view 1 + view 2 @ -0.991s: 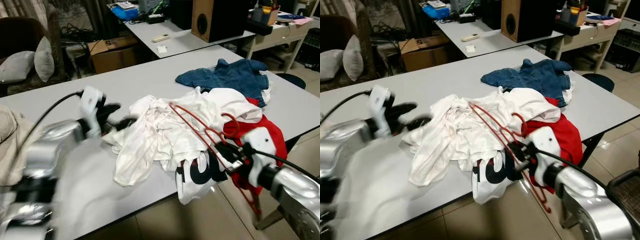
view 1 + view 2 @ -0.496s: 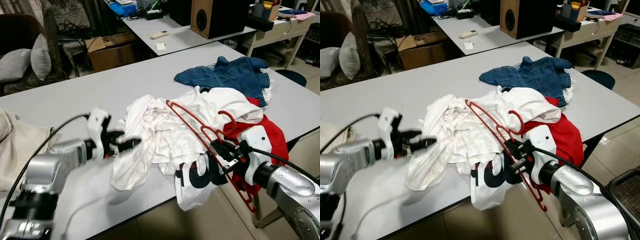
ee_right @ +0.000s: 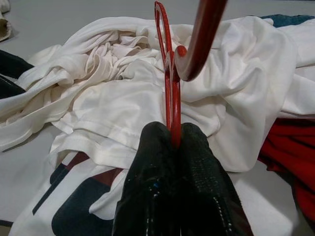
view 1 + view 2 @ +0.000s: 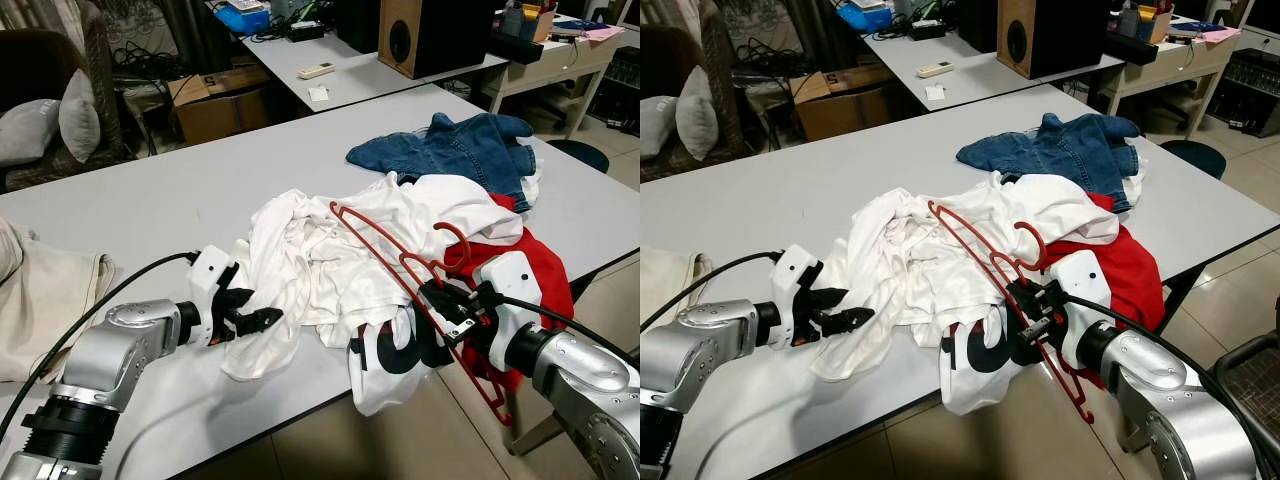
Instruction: Hang hanger
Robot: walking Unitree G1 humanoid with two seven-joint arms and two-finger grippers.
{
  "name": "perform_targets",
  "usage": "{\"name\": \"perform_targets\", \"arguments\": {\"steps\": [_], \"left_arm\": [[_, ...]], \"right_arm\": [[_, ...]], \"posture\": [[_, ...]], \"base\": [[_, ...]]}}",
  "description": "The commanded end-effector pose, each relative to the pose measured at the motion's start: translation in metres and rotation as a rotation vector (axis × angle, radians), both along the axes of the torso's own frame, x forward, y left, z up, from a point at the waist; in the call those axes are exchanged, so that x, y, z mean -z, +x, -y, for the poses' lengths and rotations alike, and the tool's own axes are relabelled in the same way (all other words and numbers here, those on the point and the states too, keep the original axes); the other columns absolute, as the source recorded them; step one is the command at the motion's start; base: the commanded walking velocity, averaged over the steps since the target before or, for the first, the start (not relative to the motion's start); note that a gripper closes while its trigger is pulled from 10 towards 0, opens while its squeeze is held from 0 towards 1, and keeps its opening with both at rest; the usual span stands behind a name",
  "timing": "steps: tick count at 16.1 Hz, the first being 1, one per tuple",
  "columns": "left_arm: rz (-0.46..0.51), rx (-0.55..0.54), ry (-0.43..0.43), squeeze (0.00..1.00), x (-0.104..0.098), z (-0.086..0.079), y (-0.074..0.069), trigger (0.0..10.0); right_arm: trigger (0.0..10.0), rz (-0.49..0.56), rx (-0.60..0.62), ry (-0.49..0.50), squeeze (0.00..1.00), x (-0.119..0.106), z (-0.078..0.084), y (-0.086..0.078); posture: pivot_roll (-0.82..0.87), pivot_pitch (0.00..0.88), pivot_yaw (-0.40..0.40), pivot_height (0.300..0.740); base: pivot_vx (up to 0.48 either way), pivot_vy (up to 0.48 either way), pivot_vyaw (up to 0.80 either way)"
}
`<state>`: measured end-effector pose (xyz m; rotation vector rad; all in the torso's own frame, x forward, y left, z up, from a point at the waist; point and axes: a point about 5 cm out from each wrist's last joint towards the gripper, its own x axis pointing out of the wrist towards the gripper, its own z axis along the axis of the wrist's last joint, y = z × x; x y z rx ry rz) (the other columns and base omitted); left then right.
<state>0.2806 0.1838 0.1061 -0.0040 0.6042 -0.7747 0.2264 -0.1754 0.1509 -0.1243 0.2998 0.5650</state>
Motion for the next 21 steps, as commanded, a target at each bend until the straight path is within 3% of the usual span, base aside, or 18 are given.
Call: {"name": "perform_targets", "arguments": {"steps": [1, 8, 14, 16, 18, 19, 21], "left_arm": [[0.014, 0.014, 0.011, 0.00, -0.003, -0.001, 0.000, 0.0], [0.035, 0.016, -0.008, 0.00, -0.005, 0.001, 0.002, 0.0], [0.060, 0.001, 0.036, 0.00, -0.009, -0.005, 0.006, 0.0], [0.116, -0.028, 0.050, 0.00, -0.019, -0.010, 0.014, 0.0], [0.279, -0.082, 0.062, 0.00, -0.048, -0.017, 0.034, 0.0], [0.310, -0.092, 0.063, 0.00, -0.055, -0.018, 0.038, 0.0], [0.502, -0.085, 0.098, 0.00, -0.089, -0.018, 0.054, 0.0]], "right_arm": [[10.0, -0.005, 0.004, -0.006, 0.00, -0.001, 0.001, 0.001], [10.0, -0.009, 0.007, -0.015, 0.00, 0.000, 0.003, 0.001], [10.0, -0.009, 0.009, -0.020, 0.00, 0.000, 0.005, 0.001], [10.0, -0.009, 0.012, -0.020, 0.00, -0.001, 0.006, 0.001], [10.0, 0.003, -0.004, 0.004, 0.00, -0.006, 0.005, 0.001], [10.0, 0.010, -0.009, 0.013, 0.00, -0.007, 0.005, 0.002], [10.0, 0.047, -0.055, 0.088, 0.00, -0.017, 0.001, 0.001]], "posture": [[0.00, 0.000, 0.117, 0.740], [0.00, 0.000, 0.117, 0.740], [0.00, 0.000, 0.118, 0.740], [0.00, 0.000, 0.118, 0.740], [0.01, 0.000, 0.117, 0.740], [0.01, 0.000, 0.117, 0.740], [0.01, 0.000, 0.115, 0.740]], "base": [[0.000, 0.000, 0.00], [0.000, 0.000, 0.00], [0.000, 0.000, 0.00], [0.000, 0.000, 0.00], [0.000, 0.000, 0.00], [0.000, 0.000, 0.00], [0.000, 0.000, 0.00]]}}
